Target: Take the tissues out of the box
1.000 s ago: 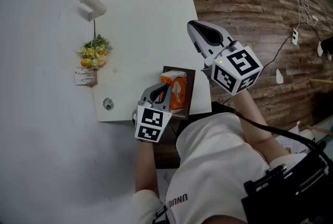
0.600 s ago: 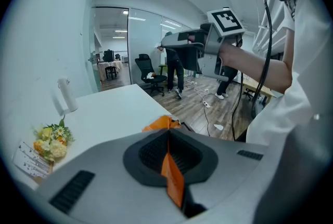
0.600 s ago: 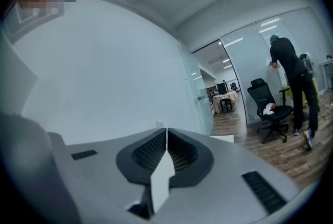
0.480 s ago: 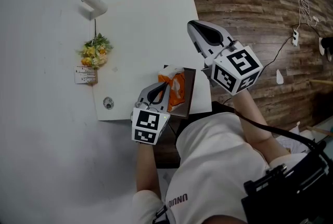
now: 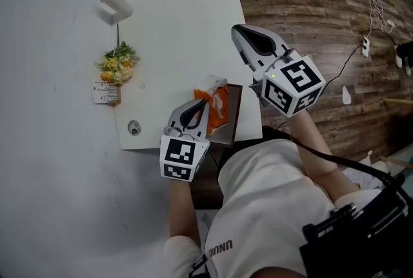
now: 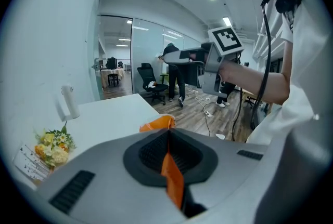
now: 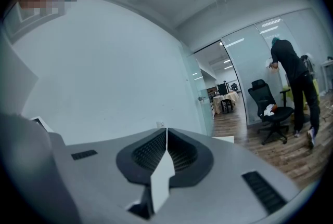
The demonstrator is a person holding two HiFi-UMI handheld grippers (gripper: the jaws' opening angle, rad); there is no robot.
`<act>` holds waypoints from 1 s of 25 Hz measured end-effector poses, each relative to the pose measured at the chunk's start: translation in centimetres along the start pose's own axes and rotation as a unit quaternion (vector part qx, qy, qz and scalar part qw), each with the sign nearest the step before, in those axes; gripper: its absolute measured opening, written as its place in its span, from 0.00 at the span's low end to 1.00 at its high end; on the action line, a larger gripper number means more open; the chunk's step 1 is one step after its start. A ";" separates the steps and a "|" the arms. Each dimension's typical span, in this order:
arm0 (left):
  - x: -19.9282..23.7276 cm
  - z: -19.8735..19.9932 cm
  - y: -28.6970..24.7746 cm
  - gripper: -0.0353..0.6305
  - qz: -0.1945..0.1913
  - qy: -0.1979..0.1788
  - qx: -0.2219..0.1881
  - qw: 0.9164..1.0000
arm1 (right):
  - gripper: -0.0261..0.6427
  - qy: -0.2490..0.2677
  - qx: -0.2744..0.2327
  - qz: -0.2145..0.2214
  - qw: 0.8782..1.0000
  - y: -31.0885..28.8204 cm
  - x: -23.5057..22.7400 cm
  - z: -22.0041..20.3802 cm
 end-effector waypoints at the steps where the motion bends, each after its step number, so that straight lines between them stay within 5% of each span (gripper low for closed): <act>1: 0.0 0.2 0.1 0.07 0.001 -0.001 -0.003 1.000 | 0.07 0.000 0.000 0.000 1.000 0.0 0.0 0.0; 25: 0.5 3.3 2.4 0.07 0.025 -0.006 -0.058 0.998 | 0.07 0.001 0.007 0.003 1.000 0.0 0.4 -0.4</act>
Point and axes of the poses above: the fingertips, and each gripper's own axes: y backward along the fingers, x to its left, z out of its top, the point moved 2 cm from there along y, backward along the fingers, and after that the axes turned 6 degrees about -x, right-handed, at the moved point
